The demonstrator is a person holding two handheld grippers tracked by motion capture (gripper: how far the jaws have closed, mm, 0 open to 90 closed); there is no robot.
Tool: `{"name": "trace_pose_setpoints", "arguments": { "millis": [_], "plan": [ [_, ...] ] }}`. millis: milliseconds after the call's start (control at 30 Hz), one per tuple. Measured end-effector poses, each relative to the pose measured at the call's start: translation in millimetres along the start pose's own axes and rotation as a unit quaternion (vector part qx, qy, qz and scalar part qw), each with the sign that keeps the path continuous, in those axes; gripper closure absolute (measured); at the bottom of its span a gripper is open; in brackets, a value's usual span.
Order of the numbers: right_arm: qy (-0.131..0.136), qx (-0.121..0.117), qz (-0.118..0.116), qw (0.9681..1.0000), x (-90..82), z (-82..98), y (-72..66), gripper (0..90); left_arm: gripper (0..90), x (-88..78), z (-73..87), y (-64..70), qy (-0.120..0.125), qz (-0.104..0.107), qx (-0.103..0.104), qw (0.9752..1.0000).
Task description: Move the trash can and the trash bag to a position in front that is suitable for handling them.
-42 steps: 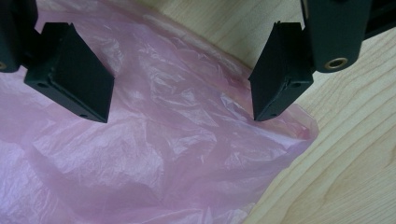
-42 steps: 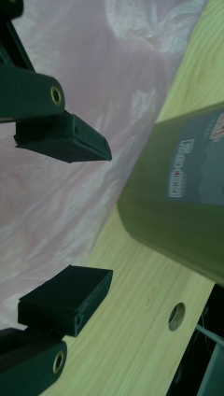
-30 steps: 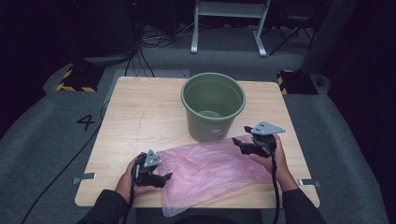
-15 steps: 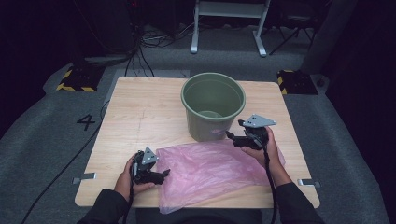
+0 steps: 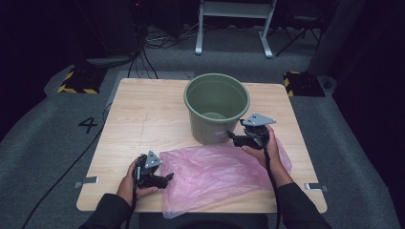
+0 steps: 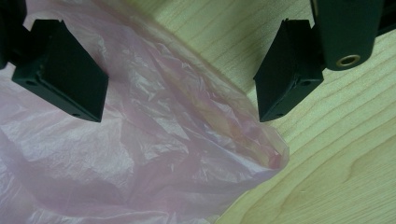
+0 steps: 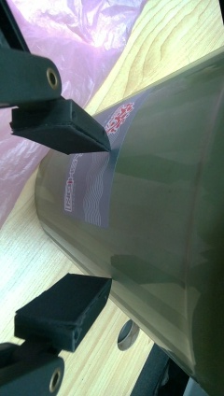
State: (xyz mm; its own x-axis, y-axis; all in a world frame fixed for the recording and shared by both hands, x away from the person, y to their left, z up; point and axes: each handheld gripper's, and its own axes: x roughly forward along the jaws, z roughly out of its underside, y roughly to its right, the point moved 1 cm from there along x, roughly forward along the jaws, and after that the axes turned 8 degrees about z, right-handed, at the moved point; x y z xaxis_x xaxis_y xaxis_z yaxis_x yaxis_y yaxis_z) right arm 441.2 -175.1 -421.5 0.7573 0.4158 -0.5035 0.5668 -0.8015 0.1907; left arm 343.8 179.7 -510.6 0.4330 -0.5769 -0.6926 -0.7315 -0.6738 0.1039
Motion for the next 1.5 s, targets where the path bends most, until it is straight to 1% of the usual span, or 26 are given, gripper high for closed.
{"name": "trace_pose_setpoints", "arguments": {
  "millis": [267,400,467,567,633,700,733,767,800,833,900,933,967,1000,1033,1100,1167,1200,1233,1267,1300,1333,1400,1433,1467,1500],
  "plan": [
    [-0.008,-0.005,0.009,0.9999,10.1,-4.9,-1.7,28.6,17.2,0.1,0.3,0.1,0.002,-0.001,0.0,1.0],
    [-0.011,-0.004,0.01,0.9999,7.7,-4.2,-1.6,30.7,17.2,-0.1,0.5,0.1,0.002,-0.001,0.001,1.0],
    [-0.016,-0.023,-0.005,0.9996,-6.4,1.9,-0.1,35.4,17.2,-0.5,0.8,0.1,0.002,-0.002,0.002,1.0],
    [-0.033,-0.064,-0.016,0.9972,-29.5,17.6,4.4,38.7,17.2,-0.7,1.0,0.4,0.002,-0.003,0.002,1.0],
    [-0.048,-0.081,-0.009,0.9955,-44.7,33.0,11.6,38.7,17.2,-0.6,1.0,0.2,0.002,-0.003,0.002,1.0],
    [-0.061,-0.076,0.003,0.9953,-58.1,50.3,23.5,39.4,17.2,-0.7,0.8,0.1,0.001,-0.002,0.001,1.0],
    [-0.061,-0.076,0.003,0.9953,-58.1,50.3,23.5,39.4,17.2,-0.4,0.5,-0.1,0.001,-0.002,0.002,1.0],
    [-0.074,-0.07,0.03,0.9943,-70.1,70.3,38.1,40.7,17.1,0.0,0.0,0.1,0.0,0.0,-0.001,1.0],
    [-0.074,-0.07,0.03,0.9943,-70.1,70.3,38.1,40.7,17.0,0.0,0.0,0.1,0.0,0.0,-0.001,1.0],
    [-0.082,-0.047,0.032,0.995,-79.5,86.2,51.5,40.7,17.0,0.3,-0.4,-0.4,0.001,-0.002,0.002,1.0],
    [-0.083,-0.039,0.032,0.9953,-82.2,91.6,55.8,40.7,17.0,0.2,-0.5,-0.5,0.0,-0.001,0.002,1.0],
    [-0.089,-0.029,0.033,0.9951,-85.4,98.3,59.9,40.5,17.0,0.1,-0.6,-0.8,-0.001,-0.001,0.003,1.0],
    [-0.102,-0.024,0.032,0.994,-89.4,111.3,64.9,39.4,17.0,0.2,-0.7,-0.7,-0.001,-0.002,0.003,1.0],
    [-0.102,-0.024,0.032,0.994,-89.4,111.3,64.9,39.4,17.0,0.2,-0.7,-0.7,-0.001,-0.002,0.003,1.0],
    [-0.106,-0.009,0.015,0.9942,-89.7,120.5,64.2,39.2,17.1,0.3,-0.5,-0.5,0.0,-0.001,0.002,1.0],
    [-0.116,-0.008,-0.004,0.9932,-86.8,127.8,60.4,38.5,17.1,0.3,-0.4,-0.3,0.001,-0.002,0.002,1.0],
    [-0.131,-0.021,-0.003,0.9911,-81.1,133.5,55.5,38.3,17.1,0.5,-0.2,-0.1,0.002,-0.001,0.001,1.0],
    [-0.131,-0.021,-0.003,0.9911,-81.1,133.5,55.5,38.3,17.1,0.5,-0.2,-0.1,0.002,-0.001,0.001,1.0],
    [-0.131,-0.012,-0.004,0.9913,-75.3,136.4,54.1,40.5,17.1,0.5,-0.2,-0.1,0.002,-0.001,0.001,1.0],
    [-0.131,-0.012,-0.004,0.9913,-75.3,136.4,54.1,40.5,17.1,0.5,-0.2,-0.1,0.002,-0.001,0.001,1.0],
    [-0.122,0.013,0.002,0.9924,-71.1,137.1,55.8,44.5,17.1,0.3,-0.4,-0.4,0.001,-0.002,0.004,1.0],
    [-0.121,0.021,0.003,0.9924,-69.4,137.2,56.1,45.4,17.1,0.6,-0.4,-0.2,0.002,-0.001,0.001,1.0],
    [-0.121,0.02,0.005,0.9924,-67.3,137.6,56.5,46.8,17.1,0.7,-0.6,-0.3,0.002,-0.002,0.005,1.0],
    [-0.12,0.02,0.016,0.9925,-63.4,138.5,56.8,50.9,17.1,1.1,-1.1,0.3,0.001,0.0,0.007,1.0],
    [-0.12,0.02,0.016,0.9925,-63.4,138.5,56.8,50.9,17.0,1.1,-1.1,0.3,0.001,0.0,0.007,1.0],
    [-0.119,0.03,0.018,0.9923,-60.8,139.4,58.7,54.8,17.0,1.6,-1.7,1.3,0.0,0.001,0.007,1.0]
  ]
}}
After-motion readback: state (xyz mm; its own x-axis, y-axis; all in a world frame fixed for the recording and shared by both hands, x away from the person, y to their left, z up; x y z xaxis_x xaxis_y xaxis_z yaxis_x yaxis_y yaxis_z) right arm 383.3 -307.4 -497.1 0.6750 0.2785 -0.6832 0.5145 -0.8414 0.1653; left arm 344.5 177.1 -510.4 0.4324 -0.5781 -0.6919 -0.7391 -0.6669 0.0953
